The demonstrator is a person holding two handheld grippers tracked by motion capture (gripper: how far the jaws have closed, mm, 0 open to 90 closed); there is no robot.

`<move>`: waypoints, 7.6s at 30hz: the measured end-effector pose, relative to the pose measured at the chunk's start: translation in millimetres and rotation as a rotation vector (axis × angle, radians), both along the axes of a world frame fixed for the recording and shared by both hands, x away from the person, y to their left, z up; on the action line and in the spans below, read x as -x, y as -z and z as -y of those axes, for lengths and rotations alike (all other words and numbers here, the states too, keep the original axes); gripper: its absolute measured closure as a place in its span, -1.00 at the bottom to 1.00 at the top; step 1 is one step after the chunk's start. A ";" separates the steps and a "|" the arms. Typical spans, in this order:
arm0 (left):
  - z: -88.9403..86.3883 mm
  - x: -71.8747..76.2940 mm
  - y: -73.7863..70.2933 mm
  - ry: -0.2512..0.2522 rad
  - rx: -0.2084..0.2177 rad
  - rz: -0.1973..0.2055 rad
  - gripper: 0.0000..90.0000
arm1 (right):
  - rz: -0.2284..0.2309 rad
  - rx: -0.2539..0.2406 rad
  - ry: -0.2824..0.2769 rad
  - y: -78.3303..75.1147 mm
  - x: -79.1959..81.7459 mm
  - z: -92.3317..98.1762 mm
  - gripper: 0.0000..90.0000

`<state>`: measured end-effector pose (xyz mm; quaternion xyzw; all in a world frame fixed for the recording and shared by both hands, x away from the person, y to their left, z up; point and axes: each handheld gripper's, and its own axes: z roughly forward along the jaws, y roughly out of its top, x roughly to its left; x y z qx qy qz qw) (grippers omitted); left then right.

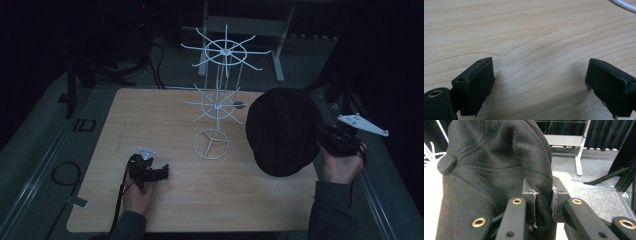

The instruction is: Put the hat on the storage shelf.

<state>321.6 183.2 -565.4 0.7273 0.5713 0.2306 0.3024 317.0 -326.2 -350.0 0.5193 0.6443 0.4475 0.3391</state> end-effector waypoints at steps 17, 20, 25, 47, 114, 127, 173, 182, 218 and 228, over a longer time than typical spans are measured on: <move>0.0 0.0 0.0 0.000 0.000 0.000 -0.80 | 0.036 -0.012 -0.052 -18.2 4.9 5.9 0.72; 0.0 0.0 0.0 0.000 0.000 -0.001 -0.80 | 0.044 -0.015 -0.058 -21.1 6.3 6.6 0.72; 0.0 0.0 0.0 0.000 0.000 0.000 -0.80 | 0.058 -0.022 -0.073 -25.1 8.0 7.4 0.72; 0.0 0.0 0.0 0.000 0.000 0.000 -0.80 | 0.074 -0.051 -0.162 -32.5 -0.2 8.1 0.71; 0.0 0.1 -0.1 0.001 0.001 -0.002 -0.80 | 0.213 -0.212 -0.400 -62.6 9.9 10.2 0.70; 0.0 0.1 -0.1 0.001 0.000 -0.002 -0.80 | 0.229 -0.254 -0.436 -67.0 10.4 10.6 0.70; -0.1 0.1 -0.1 0.002 0.000 -0.003 -0.80 | 0.133 -0.307 -0.520 -63.3 -41.2 -38.0 0.68; 0.0 0.0 0.0 0.000 0.000 -0.001 -0.80 | 0.101 -0.278 -0.507 -54.8 -48.0 -45.7 0.64; -0.2 0.1 -0.2 0.002 -0.002 -0.003 -0.80 | 0.073 -0.167 -0.414 -41.5 -34.2 -25.5 0.07; -0.4 0.1 -0.3 0.004 -0.006 -0.004 -0.80 | 0.005 -0.096 -0.379 -20.6 -36.2 -25.2 0.59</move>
